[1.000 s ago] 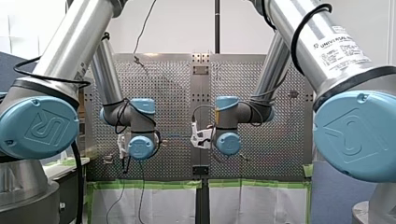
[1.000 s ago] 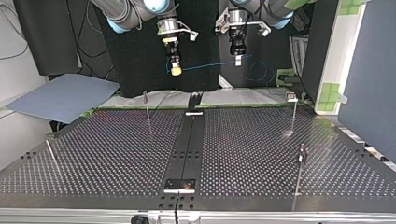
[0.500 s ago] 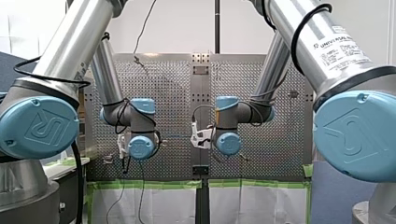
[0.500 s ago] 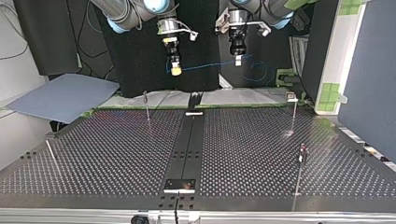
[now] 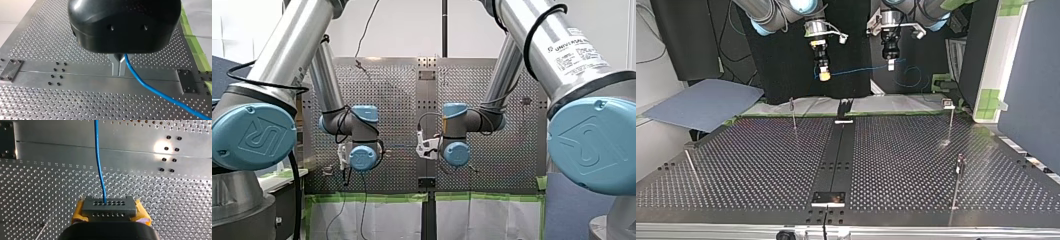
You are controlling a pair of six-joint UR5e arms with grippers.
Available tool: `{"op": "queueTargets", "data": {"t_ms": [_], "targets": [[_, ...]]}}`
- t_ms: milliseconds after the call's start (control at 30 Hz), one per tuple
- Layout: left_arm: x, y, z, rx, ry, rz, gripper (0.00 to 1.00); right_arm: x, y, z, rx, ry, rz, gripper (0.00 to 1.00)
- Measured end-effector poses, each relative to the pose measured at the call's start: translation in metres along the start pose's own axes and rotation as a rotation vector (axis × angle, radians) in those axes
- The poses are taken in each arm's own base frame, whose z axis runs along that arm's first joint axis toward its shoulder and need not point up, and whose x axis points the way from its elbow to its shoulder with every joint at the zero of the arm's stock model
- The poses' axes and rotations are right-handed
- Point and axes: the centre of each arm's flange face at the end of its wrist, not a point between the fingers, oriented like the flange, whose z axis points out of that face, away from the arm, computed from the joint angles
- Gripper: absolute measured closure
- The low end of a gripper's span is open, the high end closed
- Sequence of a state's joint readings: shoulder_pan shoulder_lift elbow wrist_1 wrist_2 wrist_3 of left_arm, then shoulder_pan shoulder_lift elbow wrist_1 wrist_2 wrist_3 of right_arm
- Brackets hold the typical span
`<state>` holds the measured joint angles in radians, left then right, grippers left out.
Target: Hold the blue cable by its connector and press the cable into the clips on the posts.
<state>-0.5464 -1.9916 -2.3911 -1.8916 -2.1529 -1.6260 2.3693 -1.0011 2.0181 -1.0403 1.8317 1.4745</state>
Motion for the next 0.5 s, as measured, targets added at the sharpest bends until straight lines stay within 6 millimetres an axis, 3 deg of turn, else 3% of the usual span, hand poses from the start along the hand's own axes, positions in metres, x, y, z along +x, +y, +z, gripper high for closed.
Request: {"op": "queueTargets", "data": {"t_ms": [233,500], "targets": [[0.006,0.0,-0.003,0.013,0.009,0.009,1.0,-0.003,-0.003,-0.002,0.005,-0.006,-0.007,1.0],[0.021,0.002,-0.006,0.016,0.039,0.029,1.0,-0.037,-0.013,-0.014,0.029,-0.067,-0.035,1.0]]}}
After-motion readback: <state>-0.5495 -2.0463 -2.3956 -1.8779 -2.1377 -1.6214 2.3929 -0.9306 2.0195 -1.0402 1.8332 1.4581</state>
